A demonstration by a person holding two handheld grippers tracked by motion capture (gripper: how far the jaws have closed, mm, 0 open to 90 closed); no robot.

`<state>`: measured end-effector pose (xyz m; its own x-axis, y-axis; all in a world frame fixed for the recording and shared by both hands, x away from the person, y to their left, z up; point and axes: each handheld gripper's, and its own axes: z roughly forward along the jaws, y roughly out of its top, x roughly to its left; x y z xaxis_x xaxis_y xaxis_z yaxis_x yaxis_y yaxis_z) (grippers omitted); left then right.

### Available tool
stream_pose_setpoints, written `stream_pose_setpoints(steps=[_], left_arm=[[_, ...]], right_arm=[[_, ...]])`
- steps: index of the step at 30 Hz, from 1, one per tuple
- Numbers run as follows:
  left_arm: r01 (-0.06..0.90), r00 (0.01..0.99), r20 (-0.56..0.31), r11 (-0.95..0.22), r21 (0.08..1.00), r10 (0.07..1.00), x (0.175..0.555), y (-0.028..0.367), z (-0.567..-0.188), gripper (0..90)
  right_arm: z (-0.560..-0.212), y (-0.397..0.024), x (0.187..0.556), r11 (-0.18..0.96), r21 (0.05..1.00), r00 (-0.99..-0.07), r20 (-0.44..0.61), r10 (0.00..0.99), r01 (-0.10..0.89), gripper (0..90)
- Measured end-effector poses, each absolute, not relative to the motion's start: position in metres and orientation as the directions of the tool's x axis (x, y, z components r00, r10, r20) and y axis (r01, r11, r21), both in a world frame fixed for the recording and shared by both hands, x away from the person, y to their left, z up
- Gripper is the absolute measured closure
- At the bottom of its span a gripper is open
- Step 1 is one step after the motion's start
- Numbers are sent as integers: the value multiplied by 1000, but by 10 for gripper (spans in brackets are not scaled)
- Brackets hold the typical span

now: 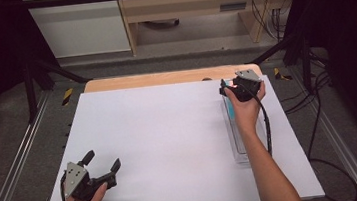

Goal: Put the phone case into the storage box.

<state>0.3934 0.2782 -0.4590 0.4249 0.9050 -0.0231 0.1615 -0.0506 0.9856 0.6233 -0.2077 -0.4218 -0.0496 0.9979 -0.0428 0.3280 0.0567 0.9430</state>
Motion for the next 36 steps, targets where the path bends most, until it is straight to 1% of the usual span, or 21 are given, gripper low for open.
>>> stream_pose_setpoints(steps=[10,36], left_arm=[[161,425,-23,-51,986,905,393,278,-459,51],[159,426,-21,-52,986,905,393,278,-459,50]], right_arm=[[-420,-206,622,70,943,-54,-55,997,326,75],[-411,-207,615,52,952,-79,-29,996,302,71]])
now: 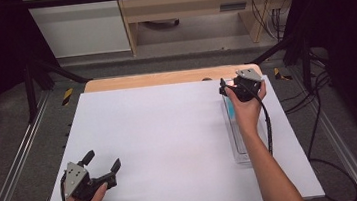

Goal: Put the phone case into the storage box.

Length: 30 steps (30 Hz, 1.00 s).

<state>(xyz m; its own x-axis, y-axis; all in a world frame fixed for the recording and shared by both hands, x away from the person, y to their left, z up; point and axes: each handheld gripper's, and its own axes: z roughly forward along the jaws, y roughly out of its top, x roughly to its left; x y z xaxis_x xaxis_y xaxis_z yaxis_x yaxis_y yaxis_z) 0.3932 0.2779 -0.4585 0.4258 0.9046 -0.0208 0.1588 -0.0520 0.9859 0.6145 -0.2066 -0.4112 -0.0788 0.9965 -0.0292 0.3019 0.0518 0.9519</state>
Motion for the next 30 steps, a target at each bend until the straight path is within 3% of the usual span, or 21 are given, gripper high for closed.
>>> stream_pose_setpoints(steps=[30], left_arm=[[162,423,-22,-52,986,906,394,276,-459,34]], right_arm=[[-393,-212,600,28,962,-105,1,994,270,40]])
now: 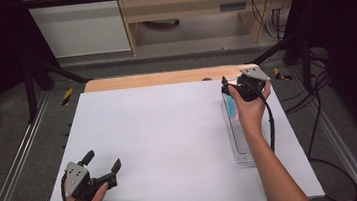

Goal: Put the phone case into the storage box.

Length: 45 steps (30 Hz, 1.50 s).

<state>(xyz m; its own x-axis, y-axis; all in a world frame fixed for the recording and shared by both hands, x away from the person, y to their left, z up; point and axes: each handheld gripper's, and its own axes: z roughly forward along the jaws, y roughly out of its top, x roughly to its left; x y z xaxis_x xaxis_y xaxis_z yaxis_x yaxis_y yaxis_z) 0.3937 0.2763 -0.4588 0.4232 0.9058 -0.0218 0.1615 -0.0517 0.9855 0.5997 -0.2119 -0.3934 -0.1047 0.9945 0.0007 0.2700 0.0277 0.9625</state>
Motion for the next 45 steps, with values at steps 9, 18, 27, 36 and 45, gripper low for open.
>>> stream_pose_setpoints(steps=[9,18,27,36,45], left_arm=[[163,422,-21,-53,985,906,394,276,-459,34],[160,428,-17,-57,985,904,393,275,-459,33],[151,433,-15,-57,987,901,393,277,-458,26],[141,439,-6,-63,988,898,392,278,-458,19],[138,440,-2,-65,988,898,391,280,-457,18]], right_arm=[[-386,-212,591,24,960,-160,22,987,278,32],[-375,-213,579,34,950,-235,42,971,311,35],[-360,-214,559,63,937,-312,51,949,344,45],[-344,-215,533,85,951,-365,31,930,297,51],[-335,-226,510,95,969,-370,-4,929,226,53]])
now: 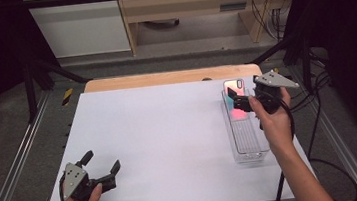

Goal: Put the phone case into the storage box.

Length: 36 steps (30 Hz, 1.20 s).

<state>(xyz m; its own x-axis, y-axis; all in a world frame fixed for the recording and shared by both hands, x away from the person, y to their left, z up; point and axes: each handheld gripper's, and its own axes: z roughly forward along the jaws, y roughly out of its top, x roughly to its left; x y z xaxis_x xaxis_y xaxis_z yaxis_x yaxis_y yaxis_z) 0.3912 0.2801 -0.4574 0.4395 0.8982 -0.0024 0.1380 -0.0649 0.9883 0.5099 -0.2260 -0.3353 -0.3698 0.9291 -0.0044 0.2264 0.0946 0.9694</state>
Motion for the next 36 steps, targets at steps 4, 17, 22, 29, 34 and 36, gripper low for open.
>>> stream_pose_setpoints(steps=[4,17,22,29,34,36], left_arm=[[137,441,-2,-65,988,898,391,281,-457,18],[135,435,-5,-60,989,900,391,285,-457,18],[136,432,-7,-58,989,902,391,288,-457,18],[143,429,-22,-44,989,903,390,291,-458,18],[146,442,-33,-36,989,897,389,291,-457,16],[141,453,-20,-50,989,891,388,291,-457,12]], right_arm=[[-335,-234,501,89,977,-365,-12,931,195,57],[-341,-262,474,67,986,-348,-9,938,155,54],[-345,-271,467,44,986,-352,16,936,162,50],[-350,-283,455,40,987,-358,20,934,159,49],[-356,-290,446,31,989,-350,23,937,147,49],[-360,-293,442,30,989,-348,23,937,145,49]])
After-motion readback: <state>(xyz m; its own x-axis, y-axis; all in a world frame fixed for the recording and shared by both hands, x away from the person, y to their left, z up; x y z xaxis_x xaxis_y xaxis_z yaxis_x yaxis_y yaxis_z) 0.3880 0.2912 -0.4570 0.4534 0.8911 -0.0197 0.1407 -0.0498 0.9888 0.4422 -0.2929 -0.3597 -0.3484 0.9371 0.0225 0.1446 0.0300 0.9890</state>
